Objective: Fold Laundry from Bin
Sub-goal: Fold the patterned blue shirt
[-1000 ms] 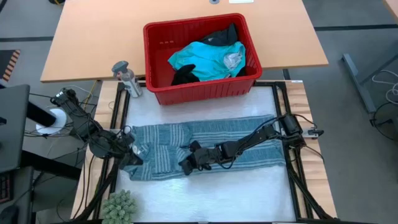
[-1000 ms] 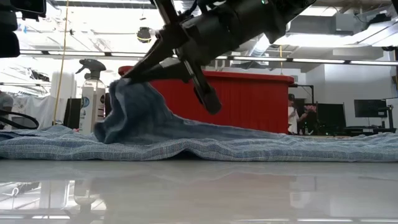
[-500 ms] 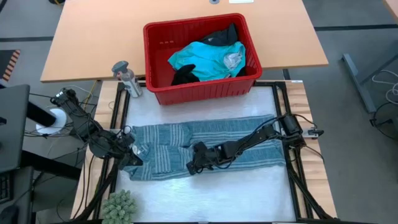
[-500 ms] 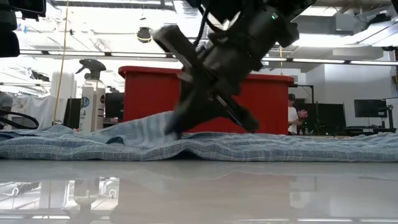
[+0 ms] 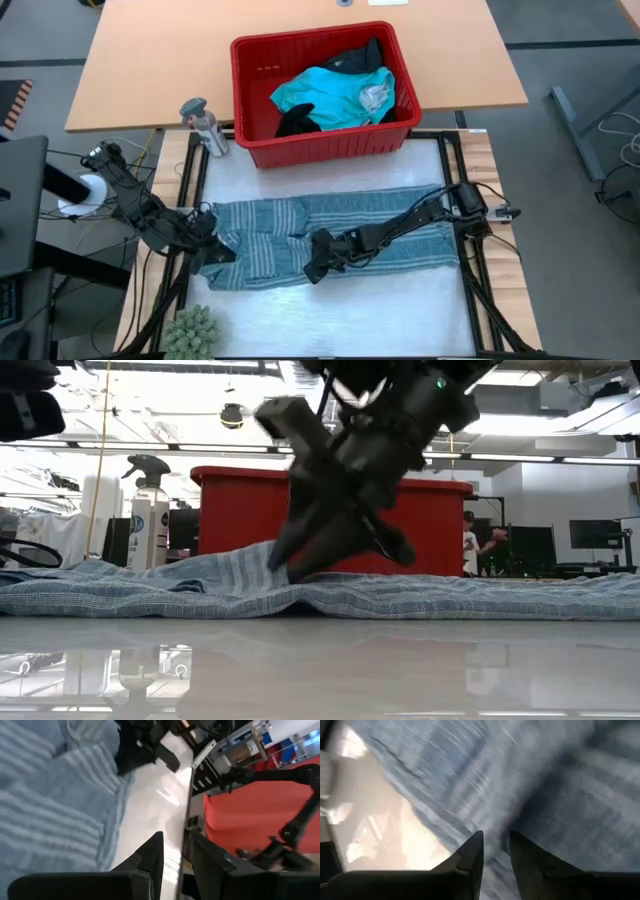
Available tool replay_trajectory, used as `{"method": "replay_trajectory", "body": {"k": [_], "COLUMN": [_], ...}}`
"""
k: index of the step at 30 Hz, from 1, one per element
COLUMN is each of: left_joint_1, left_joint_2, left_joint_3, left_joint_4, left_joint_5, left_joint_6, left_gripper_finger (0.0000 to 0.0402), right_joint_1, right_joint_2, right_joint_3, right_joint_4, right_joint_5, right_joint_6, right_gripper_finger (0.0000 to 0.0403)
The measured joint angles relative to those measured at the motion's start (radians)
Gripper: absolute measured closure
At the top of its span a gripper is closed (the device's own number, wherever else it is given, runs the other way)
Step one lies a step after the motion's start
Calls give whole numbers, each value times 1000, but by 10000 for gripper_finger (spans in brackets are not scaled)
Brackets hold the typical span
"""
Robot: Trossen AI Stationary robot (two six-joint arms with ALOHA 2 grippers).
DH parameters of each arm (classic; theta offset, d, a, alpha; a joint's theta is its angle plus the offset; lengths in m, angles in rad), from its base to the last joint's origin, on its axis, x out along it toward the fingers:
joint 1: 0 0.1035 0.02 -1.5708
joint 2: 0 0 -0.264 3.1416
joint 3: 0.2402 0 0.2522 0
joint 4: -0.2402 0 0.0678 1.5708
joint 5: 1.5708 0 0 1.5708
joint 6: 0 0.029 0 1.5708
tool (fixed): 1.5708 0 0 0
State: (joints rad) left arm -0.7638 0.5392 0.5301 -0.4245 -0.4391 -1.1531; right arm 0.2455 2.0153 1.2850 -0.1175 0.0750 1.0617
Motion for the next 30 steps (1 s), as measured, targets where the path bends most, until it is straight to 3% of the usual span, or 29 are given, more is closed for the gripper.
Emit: {"method": "replay_trajectory", "body": {"k": [8, 13, 20, 30], "left_joint_1": [19, 46, 61, 62], "left_joint_2": [86, 147, 181, 183], "left_joint_3": [-16, -17, -17, -17], "left_joint_4": [40, 43, 43, 60], "left_joint_5": [-19, -56, -56, -100], "left_joint_6": [42, 50, 21, -11], "left_gripper_finger": [321, 321, 321, 321], "right_joint_1": [-20, -60, -92, -109], "right_joint_2": [-84, -121, -92, -11], "right_joint_3": [0, 5, 0, 6], "right_joint_4": [-121, -43, -9, 11], "right_joint_5": [0, 2, -5, 0], "right_joint_6": [-102, -192, -249, -310], "right_gripper_finger": [280, 303, 350, 365]}}
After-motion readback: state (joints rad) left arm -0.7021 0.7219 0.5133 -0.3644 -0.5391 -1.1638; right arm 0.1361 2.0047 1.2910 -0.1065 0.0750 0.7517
